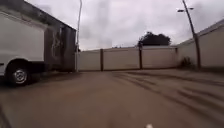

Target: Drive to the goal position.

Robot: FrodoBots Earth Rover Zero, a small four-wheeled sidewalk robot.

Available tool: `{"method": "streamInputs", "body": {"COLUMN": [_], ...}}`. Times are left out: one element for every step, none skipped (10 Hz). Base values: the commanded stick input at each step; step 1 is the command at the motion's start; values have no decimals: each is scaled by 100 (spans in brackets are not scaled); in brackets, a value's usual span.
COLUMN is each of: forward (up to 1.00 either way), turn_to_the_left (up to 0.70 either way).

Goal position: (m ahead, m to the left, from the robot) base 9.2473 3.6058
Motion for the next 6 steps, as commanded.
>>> {"method": "streamInputs", "body": {"forward": [70,70,70,70,70,70], "turn_to_the_left": [0,0,0,0,0,0]}}
